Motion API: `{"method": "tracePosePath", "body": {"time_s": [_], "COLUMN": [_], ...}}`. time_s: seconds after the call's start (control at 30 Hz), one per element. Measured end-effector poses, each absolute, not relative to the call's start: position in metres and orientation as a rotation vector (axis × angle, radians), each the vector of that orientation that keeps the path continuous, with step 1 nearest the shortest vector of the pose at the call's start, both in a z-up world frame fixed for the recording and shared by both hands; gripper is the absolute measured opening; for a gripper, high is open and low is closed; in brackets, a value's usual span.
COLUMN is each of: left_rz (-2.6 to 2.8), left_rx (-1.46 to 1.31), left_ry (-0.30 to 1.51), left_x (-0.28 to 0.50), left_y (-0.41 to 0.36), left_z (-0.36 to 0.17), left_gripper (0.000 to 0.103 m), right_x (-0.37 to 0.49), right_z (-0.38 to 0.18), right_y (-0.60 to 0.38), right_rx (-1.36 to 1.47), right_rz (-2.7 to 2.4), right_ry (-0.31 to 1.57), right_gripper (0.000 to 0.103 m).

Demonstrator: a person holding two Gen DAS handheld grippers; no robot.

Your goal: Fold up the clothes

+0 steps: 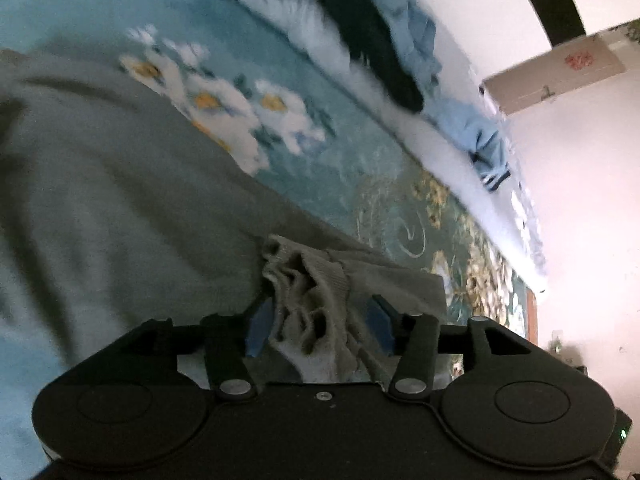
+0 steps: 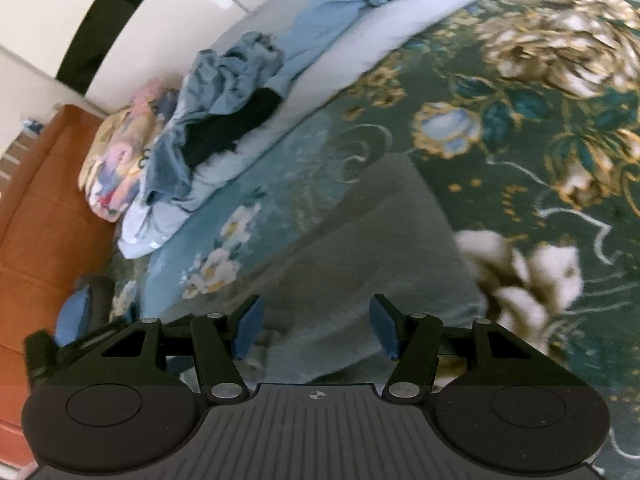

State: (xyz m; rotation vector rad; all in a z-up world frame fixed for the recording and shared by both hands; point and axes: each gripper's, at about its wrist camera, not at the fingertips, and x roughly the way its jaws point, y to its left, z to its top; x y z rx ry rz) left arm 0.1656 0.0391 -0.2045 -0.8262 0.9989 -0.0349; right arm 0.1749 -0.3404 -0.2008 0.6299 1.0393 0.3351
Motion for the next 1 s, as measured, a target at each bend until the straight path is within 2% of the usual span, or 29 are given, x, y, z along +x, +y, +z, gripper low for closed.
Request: {"method": "tracePosePath", "body": {"time_s": [0.17,0.33,0.43,0.47,0.57,0.8,0.9,0.93,0.97,1.0], "left_rz": [0.276,0.516,0.552,0.553,0.545,0.539,0.535,0.531,0.527,0.523], "left_rx": [-0.86,-1.041,-1.27,-1.34,-1.458,-1.578,-1.628,-1.628,-1.622,-1.616], "left_ry": [0.917,0.878,0.754,0.723,0.658,0.536,0.483,0.464,0.446,0.427], "left_x": [0.106,0.066,0.049,0.046,0.046,0.053,0.056,0.056,0.056,0.055], "left_y": [0.09,0.137,0.155,0.158,0.164,0.172,0.176,0.177,0.179,0.181], "left_z": [-0.192,-0.218,-0.236,-0.242,-0.256,-0.278,-0.287,-0.287,-0.286,-0.285], "left_gripper": [0.056,0.057,0.069,0.074,0.076,0.077,0.076,0.069,0.054,0.045], "right_x": [0.18,0.178,0.178,0.178,0.177,0.174,0.173,0.172,0.172,0.172], "right_z": [-0.201,-0.202,-0.201,-0.2,-0.198,-0.195,-0.195,-0.195,-0.195,-0.195], "right_y": [-0.31,-0.285,-0.272,-0.268,-0.258,-0.241,-0.239,-0.239,-0.239,-0.239], "right_rx": [0.608,0.588,0.568,0.558,0.533,0.514,0.508,0.508,0.507,0.507], "right_rz": [0.382,0.404,0.416,0.42,0.432,0.439,0.433,0.428,0.424,0.421], "right_ry": [1.061,1.084,1.097,1.101,1.109,1.109,1.113,1.114,1.115,1.117], "right_gripper": [0.056,0.056,0.056,0.056,0.056,0.056,0.056,0.056,0.056,0.056]}}
